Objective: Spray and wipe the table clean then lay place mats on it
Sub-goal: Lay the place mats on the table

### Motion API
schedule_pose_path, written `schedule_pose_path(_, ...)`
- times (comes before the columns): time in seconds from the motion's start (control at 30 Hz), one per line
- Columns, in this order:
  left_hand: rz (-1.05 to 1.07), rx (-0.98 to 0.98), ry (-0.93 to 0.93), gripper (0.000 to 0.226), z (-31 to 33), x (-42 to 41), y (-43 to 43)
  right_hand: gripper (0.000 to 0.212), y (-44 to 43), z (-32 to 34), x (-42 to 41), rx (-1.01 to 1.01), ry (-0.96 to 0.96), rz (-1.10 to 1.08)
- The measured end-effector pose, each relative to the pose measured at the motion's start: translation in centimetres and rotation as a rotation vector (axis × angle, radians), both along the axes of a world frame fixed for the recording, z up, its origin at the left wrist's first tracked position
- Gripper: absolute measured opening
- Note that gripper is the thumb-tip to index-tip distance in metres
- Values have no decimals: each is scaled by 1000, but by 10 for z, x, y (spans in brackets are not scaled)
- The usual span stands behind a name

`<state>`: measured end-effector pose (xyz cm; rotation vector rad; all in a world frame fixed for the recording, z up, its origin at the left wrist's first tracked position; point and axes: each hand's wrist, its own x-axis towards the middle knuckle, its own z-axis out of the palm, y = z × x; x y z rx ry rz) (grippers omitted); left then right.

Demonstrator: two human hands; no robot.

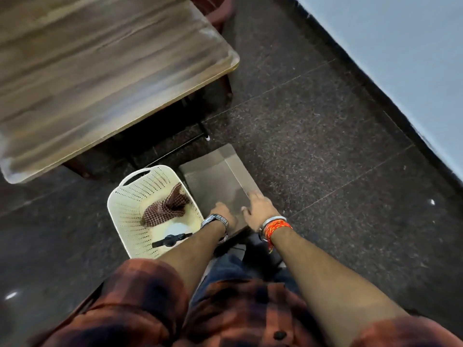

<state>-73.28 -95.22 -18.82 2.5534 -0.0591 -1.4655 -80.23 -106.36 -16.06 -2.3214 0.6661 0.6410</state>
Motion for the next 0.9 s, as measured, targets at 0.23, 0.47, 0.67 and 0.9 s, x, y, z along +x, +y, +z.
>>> schedule_pose_path(0.23, 269, 227, 62, 79, -54, 14, -26, 59, -44, -29, 38, 41, 40, 300)
schedule_pose_path(0.47, 474, 276, 119, 59, -82, -9, -37, 58, -101, -45, 47, 42, 92, 585)
schedule_pose_path(0.67, 898, 274, -79, 66, -39, -23, -72, 48, -133, -41, 52, 49, 74, 689)
schedule_pose_path(0.9, 814, -123, -359, 54, 63, 22, -120, 45, -126, -8, 103, 116, -121, 567)
